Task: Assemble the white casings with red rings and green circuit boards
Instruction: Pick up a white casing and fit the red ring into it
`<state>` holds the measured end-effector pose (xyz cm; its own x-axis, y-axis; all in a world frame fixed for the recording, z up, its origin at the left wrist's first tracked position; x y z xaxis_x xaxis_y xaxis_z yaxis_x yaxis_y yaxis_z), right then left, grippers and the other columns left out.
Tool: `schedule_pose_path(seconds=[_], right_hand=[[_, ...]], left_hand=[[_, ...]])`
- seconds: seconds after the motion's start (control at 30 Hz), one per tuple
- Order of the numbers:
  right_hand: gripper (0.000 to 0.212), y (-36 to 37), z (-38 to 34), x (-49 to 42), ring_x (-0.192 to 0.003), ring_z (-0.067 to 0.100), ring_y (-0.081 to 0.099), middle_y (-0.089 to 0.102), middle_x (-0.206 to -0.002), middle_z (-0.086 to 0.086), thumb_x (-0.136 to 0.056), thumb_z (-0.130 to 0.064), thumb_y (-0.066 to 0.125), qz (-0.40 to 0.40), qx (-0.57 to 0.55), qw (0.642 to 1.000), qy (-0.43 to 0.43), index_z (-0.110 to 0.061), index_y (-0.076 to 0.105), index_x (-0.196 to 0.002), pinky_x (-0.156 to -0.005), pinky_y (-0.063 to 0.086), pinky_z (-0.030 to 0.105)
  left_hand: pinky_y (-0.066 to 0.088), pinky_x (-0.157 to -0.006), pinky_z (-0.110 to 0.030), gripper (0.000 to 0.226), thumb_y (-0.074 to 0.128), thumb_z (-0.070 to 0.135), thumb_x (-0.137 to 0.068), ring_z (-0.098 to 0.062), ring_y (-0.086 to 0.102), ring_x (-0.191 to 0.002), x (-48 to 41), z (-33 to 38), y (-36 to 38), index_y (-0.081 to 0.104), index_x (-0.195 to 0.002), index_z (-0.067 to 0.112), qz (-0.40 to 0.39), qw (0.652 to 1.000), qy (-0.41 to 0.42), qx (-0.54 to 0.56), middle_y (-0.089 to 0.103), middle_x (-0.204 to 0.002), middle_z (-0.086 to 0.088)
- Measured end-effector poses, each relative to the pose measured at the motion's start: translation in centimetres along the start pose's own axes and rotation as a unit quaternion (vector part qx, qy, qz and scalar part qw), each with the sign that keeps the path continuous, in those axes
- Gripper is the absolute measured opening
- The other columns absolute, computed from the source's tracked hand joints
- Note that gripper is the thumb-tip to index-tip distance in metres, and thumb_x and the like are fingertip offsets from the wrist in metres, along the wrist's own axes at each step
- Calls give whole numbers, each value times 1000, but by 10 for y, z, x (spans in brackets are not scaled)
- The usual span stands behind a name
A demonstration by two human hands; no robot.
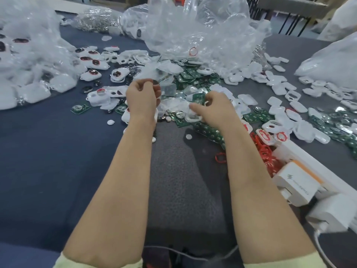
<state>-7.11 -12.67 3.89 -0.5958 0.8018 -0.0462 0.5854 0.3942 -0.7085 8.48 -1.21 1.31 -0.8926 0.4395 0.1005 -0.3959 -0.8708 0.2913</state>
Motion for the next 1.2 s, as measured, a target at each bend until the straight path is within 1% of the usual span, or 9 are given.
schedule_pose_path(seconds=[0.13, 0.3, 0.43, 0.53, 0.7, 0.8, 0.93, 1.07, 1.2], right_hand=[[35, -4, 4, -13, -58, 13, 57, 58, -79, 2, -88, -24, 65, 80, -135, 988, -10, -28, 37, -67, -55, 41, 26], [33, -5, 16, -17, -46, 11, 48, 48, -58, -7, -93, -26, 58, 78, -247, 966, 12, -23, 47, -62, -49, 39, 24], [18, -19, 40, -15, -50, 8, 48, 67, -85, 8, -96, -25, 53, 134, -290, 944, 81, -13, 61, -84, -50, 42, 23], [19, -25, 40, -18, -69, 20, 54, 69, -96, 18, -93, -23, 52, 134, -62, 987, 61, -8, 57, -83, -65, 39, 30], [46, -14, 3, -12, -105, 20, 50, 46, -129, 9, -90, -27, 61, 148, 91, 984, -30, -14, 46, -132, -71, 28, 17], [37, 25, -40, -7, -101, 18, 55, 59, -116, 6, -86, -32, 67, 55, 89, 984, -142, -18, 60, -120, -78, 36, 20], [35, 93, -65, 5, -111, 27, 52, 53, -122, 7, -84, -36, 69, -92, 153, 961, -212, -19, 67, -115, -96, 42, 35], [26, 87, -67, 3, -90, 26, 55, 62, -100, 10, -93, -30, 59, -28, 111, 963, -242, -7, 70, -99, -78, 40, 33], [19, 40, -42, -10, -57, 10, 57, 59, -70, -1, -98, -16, 49, 75, -76, 984, -143, -8, 64, -88, -58, 44, 19]], left_hand=[[58, -70, -27, 8, 52, 20, -98, -13, 64, -80, 15, -10, 38, 55, -99, 13, -133, 981, 12, -141, 63, -92, -5], [58, -56, -21, 4, 56, 8, -95, -10, 62, -60, 33, -27, 69, 56, -98, 6, -220, 957, -21, -186, 64, -90, -14], [56, -58, -19, 20, 53, 6, -96, -9, 66, -67, 20, -24, 53, 53, -116, 4, -148, 981, -12, -128, 62, -95, -7], [55, -56, -19, 16, 44, 1, -98, -9, 67, -65, 13, -23, 33, 50, -106, 13, -77, 995, -58, 17, 59, -98, -8], [43, -43, -18, 20, 38, 0, -94, -8, 48, -47, 8, -19, -6, 51, -82, 9, 83, 964, -117, 222, 51, -73, -5], [39, -42, -16, 22, 46, 15, -93, -8, 40, -40, 1, -2, -18, 46, -71, 11, 109, 951, -98, 273, 42, -56, 1], [39, -44, -15, 19, 60, 21, -90, -5, 38, -36, -1, 14, -24, 52, -103, 9, 107, 965, -51, 233, 40, -57, 3], [37, -42, -14, 20, 58, 29, -92, -5, 38, -38, -1, 12, -28, 50, -90, 11, 108, 966, -64, 227, 42, -55, 6], [39, -43, -15, 27, 49, 40, -95, -7, 45, -53, -3, 1, -23, 49, -83, 16, 91, 969, -93, 212, 52, -80, 4]])
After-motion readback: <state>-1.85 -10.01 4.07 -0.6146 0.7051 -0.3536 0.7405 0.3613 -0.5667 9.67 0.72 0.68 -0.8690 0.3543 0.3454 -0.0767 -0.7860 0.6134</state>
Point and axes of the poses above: each hand's wrist, its own x-axis away from the middle knuckle, its own y-axis out of the palm, z = x × y, the point moved 9 cm from there along -x, towards the middle knuckle
